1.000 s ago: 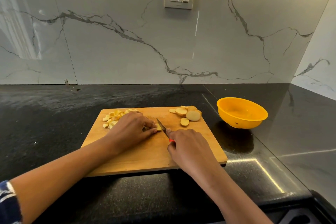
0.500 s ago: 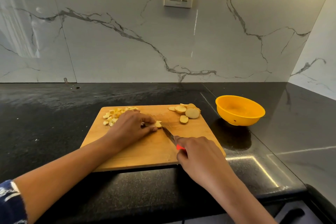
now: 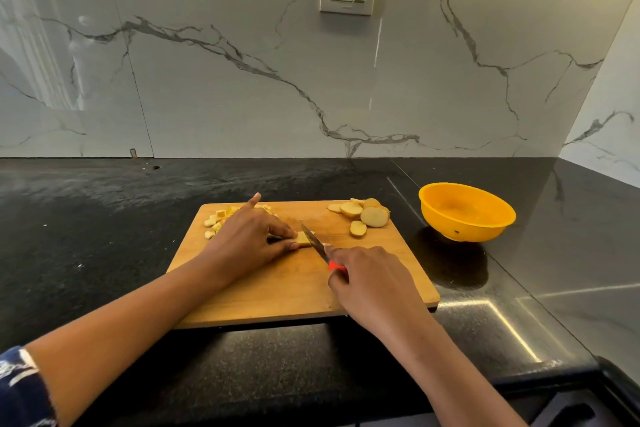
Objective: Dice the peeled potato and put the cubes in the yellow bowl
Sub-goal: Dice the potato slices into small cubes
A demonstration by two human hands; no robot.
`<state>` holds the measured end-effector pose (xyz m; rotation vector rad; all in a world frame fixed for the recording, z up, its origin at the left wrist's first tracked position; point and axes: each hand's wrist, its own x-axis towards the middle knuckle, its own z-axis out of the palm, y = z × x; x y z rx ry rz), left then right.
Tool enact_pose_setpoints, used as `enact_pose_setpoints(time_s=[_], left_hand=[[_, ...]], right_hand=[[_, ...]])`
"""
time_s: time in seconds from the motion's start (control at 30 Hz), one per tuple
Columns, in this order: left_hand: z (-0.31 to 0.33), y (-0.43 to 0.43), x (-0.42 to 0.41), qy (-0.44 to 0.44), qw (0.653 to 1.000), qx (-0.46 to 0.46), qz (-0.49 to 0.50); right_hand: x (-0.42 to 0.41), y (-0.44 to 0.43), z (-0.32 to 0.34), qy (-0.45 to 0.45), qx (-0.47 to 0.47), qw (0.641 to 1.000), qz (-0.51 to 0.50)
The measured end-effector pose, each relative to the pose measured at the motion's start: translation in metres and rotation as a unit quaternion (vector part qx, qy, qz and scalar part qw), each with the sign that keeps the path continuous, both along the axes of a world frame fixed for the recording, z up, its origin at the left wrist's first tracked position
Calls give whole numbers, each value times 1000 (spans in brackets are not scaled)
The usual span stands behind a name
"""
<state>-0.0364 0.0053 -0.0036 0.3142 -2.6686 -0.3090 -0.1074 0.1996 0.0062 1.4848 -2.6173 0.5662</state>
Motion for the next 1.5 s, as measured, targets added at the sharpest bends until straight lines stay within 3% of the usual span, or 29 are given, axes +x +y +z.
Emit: enact_pose_setpoints(time_s=[0.33,0.53,0.83,1.27,1.5], left_hand=[[-4,-2,-3,16,1000,-20,11],[-5,0,-1,32,999,-34,6],[-2,-1,2,30,999,-9,20],[-2,-2,0,35,998,-44,19],[-4,-3,1,41,998,-30,19]], right_hand=[[9,-18,2,56,82,995,15],[16,22,7,48,80,995,20],[14,2,6,-2,6,1000,4],[14,-33,5,42,82,996,19],[27,15,2,49,65,996,25]])
